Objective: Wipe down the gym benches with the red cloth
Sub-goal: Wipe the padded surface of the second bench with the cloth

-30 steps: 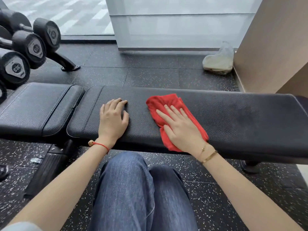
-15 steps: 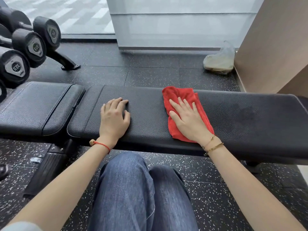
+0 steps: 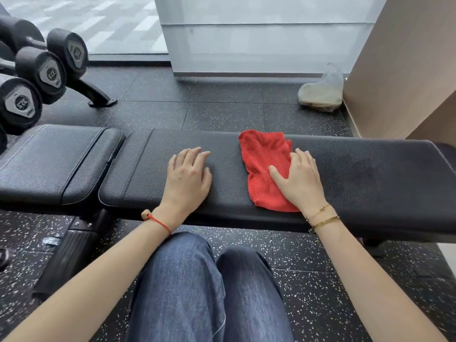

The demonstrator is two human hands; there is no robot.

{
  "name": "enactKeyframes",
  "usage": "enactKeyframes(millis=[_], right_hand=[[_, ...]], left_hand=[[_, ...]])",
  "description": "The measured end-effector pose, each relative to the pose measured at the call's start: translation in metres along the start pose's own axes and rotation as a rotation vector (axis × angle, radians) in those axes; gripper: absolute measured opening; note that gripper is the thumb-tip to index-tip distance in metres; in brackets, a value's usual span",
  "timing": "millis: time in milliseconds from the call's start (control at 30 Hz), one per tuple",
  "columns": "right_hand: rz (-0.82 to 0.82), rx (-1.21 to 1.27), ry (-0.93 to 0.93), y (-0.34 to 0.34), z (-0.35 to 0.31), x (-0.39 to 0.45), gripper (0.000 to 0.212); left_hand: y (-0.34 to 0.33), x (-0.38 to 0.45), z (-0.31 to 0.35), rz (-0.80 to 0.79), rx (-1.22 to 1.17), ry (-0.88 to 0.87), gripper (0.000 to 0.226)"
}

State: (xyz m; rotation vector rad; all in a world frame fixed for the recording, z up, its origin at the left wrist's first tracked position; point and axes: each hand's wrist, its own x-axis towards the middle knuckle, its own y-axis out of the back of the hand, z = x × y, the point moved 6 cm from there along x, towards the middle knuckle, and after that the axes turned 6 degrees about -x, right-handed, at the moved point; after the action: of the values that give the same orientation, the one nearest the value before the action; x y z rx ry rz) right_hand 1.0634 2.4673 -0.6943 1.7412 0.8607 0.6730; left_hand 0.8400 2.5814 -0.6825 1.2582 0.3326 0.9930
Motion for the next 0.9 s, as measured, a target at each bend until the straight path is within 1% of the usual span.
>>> enactKeyframes(millis=[67, 200, 267, 333, 467, 567, 667, 767, 900], right_hand=[[0.023, 0.057, 0.012, 0.002, -0.003, 0.000, 0.066], [0.146, 0.169, 0.029, 0.009, -0.015, -0.004, 0.040], [0.172, 0.216, 0.006, 0.012, -0.019, -0.005, 0.032], [0.167, 0.288, -0.021, 0.012, -0.020, -0.003, 0.028], [0.106, 0.488, -0.042, 0.009, -0.026, 0.004, 0.028], [0.067, 0.566, -0.025, 0.006, -0.036, 0.010, 0.027], [-0.020, 0.663, -0.014, 0.001, -0.050, 0.017, 0.026], [-0.117, 0.735, -0.039, 0.006, -0.067, 0.023, 0.026], [-0.212, 0.792, -0.095, 0.029, -0.100, 0.028, 0.026]], left_hand=[[0.000, -0.001, 0.012, -0.013, -0.023, -0.040, 0.040], [0.000, -0.004, 0.019, -0.043, -0.078, -0.053, 0.038], [0.000, -0.007, 0.019, -0.068, -0.118, -0.057, 0.036], [0.001, -0.009, 0.018, -0.082, -0.159, -0.047, 0.033], [0.005, -0.012, 0.009, -0.063, -0.245, -0.017, 0.029], [0.008, -0.009, 0.000, -0.017, -0.282, 0.019, 0.029], [0.011, -0.001, -0.011, -0.002, -0.296, 0.060, 0.028], [0.024, 0.010, -0.017, -0.030, -0.321, 0.096, 0.028], [0.065, 0.025, -0.020, -0.077, -0.320, 0.158, 0.028]])
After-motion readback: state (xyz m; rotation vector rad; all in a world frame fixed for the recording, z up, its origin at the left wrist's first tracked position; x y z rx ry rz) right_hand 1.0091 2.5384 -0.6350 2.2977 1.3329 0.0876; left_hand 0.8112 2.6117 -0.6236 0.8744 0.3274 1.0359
